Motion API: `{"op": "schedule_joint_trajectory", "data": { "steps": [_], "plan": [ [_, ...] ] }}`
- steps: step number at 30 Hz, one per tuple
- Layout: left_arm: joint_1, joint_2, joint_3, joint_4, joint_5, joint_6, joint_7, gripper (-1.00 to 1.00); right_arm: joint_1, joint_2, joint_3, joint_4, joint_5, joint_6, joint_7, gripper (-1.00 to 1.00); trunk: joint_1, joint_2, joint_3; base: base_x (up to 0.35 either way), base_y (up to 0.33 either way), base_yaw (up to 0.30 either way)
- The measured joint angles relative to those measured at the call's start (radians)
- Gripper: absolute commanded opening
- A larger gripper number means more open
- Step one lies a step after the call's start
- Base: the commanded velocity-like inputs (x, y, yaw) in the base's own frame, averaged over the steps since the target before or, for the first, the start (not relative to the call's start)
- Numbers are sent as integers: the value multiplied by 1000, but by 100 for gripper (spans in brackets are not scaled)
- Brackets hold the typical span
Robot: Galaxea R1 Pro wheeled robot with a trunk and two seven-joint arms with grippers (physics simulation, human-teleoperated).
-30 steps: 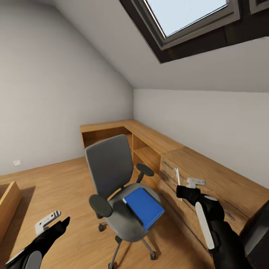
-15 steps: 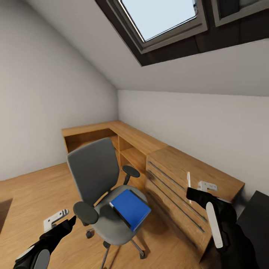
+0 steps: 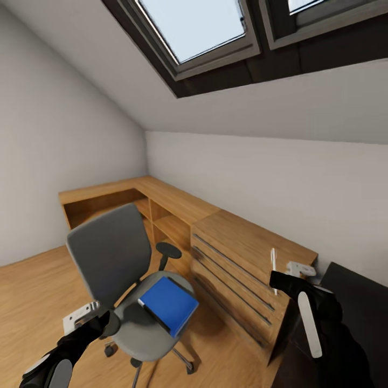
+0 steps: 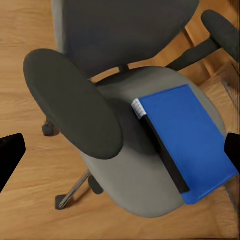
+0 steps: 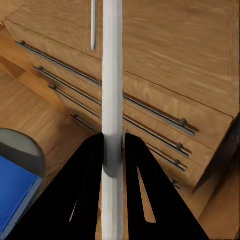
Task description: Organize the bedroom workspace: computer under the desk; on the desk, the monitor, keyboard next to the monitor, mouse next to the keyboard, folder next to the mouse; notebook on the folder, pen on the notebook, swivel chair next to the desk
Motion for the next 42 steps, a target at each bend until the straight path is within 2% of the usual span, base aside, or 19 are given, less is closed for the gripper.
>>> {"op": "schedule_joint_trajectory", "data": {
  "steps": [4, 7, 10, 11, 13, 20, 26, 30, 32, 34, 35, 37, 42],
  "plan": [
    [0, 0, 0, 0, 0, 0, 0, 100, 0, -2, -14, 8, 1, -5, -2, -100, 0, 0, 0, 0, 0, -289],
    [0, 0, -3, 0, -1, 2, 0, 100, -2, -4, -44, 28, 3, -10, -2, -100, 0, 0, 0, 0, 0, -291],
    [0, 0, -30, 0, -12, 6, 0, 100, -4, -8, -68, 65, 5, -29, -2, -100, 0, 0, 0, 0, 0, -293],
    [0, 1, -56, 0, -29, 7, 0, 100, -5, -18, -81, 88, 6, -42, -2, -100, 0, 0, 0, 0, 0, -295],
    [1, 1, -73, 0, -55, 8, 0, 100, -5, -31, -89, 104, 2, -50, -2, -100, 0, 0, 0, 0, 0, -295],
    [1, 1, -89, 0, -103, 9, 0, 100, -6, -45, -97, 121, 3, -57, -1, -100, 0, 0, 0, 0, 0, -295],
    [2, 0, -92, 0, -107, 9, 0, 100, -6, -43, -84, 118, 4, -58, 1, -100, 0, 0, 0, 0, 0, -142],
    [3, 1, -114, 0, -107, 5, 0, 100, -8, -44, -69, 131, 22, -58, -14, -100, 0, 0, 0, 0, 0, -8],
    [3, 1, -121, 0, -108, 4, 0, 100, -32, -45, -70, 202, 48, -64, -59, -100, 0, 0, 0, 0, 0, -3],
    [3, 1, -129, 0, -108, 3, 0, 100, -89, -47, -69, 333, 75, -95, -115, -100, 0, 0, 0, 0, 0, -1],
    [3, 1, -131, 0, -109, 2, 0, 100, -117, -57, -68, 401, 84, -122, -129, -100, 0, 0, 0, 0, 0, 0],
    [3, 1, -133, 0, -109, 2, 0, 100, -137, -73, -69, 455, 90, -142, -137, -100, 0, 0, 0, 0, 0, 0],
    [3, 1, -135, 0, -109, 2, 0, 100, -169, -93, -69, 527, 93, -159, -144, -100, 0, 0, 0, 0, 0, 0]
  ]
}}
